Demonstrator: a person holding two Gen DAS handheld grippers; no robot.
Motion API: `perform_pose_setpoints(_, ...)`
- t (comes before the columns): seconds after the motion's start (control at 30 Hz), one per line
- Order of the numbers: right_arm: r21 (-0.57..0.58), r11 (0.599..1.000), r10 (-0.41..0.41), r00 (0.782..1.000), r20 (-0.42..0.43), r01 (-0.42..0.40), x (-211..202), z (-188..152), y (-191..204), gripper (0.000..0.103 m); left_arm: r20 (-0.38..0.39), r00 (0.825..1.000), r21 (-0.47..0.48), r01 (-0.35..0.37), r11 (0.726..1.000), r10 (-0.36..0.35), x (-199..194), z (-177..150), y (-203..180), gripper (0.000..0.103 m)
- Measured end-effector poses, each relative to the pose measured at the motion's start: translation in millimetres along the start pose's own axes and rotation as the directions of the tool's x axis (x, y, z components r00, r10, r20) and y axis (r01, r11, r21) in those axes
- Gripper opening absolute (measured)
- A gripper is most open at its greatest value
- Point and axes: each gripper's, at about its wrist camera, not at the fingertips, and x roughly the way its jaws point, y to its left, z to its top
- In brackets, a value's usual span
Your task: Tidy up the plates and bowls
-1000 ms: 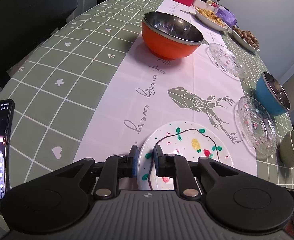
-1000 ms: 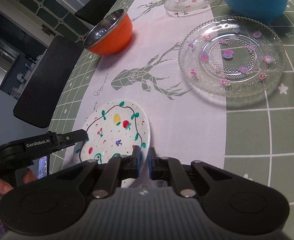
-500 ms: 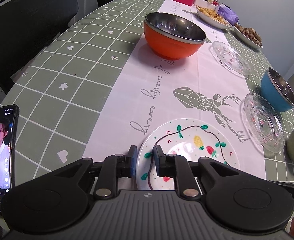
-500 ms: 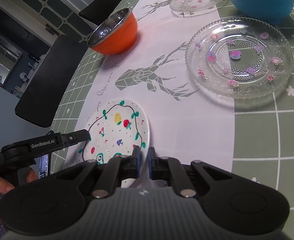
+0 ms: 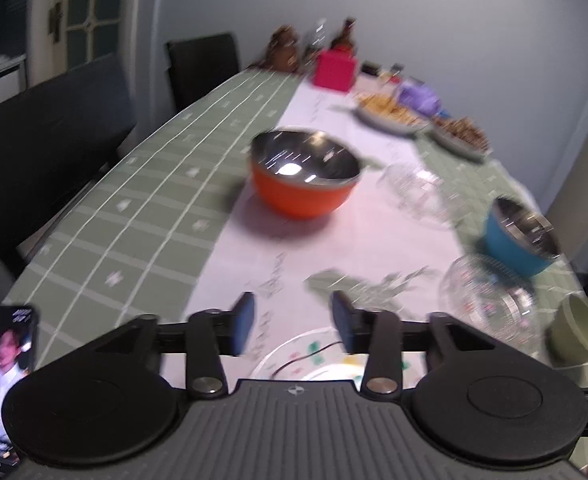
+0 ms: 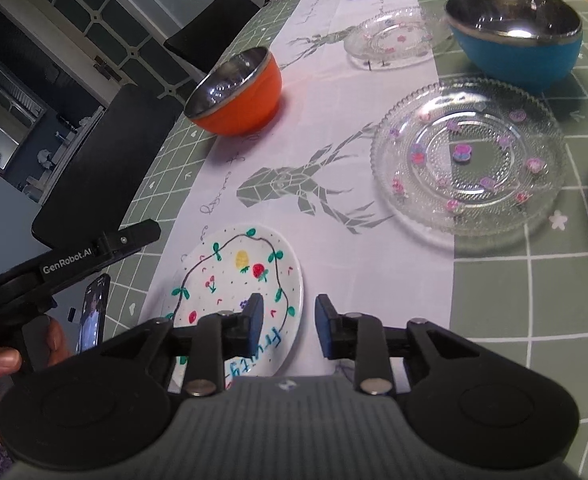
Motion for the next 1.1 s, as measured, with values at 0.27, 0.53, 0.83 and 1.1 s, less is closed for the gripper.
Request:
perform_pose_setpoints(0.27,0.178,0.98,-0.11,0.984,0.139,0.085,-40.5,15.3,-44.4,0.038,-0.002,0.973,-0.087,0.23,0.969,-0.231,14.5,16.9,-26.4,0.078)
perform_pose_setpoints(0.53,0.408,0.894,-0.279,0.943,0.181,0.187,-57.0,14.5,-92.3,0.039,-0.058,0.953,-0.141,0.288,0.947,-0.298,55.9,22.7,-55.0,0.074)
perform_pose_setpoints(0.83,0.462,0.864,-0.304,0.939,0.16,0.201,-40.5,12.1,-110.4,0.039,-0.119,0.954,-0.114,0.264,0.958,-0.277,94.1,13.2,-78.1,0.073)
perform_pose_setpoints(1.1,0.468,0.865,-0.29,0.941,0.174,0.18,-38.8,13.4,-115.8,0.039,-0.132,0.963,-0.15,0.213,0.965,-0.233,116.1,2.9,-76.0,0.071)
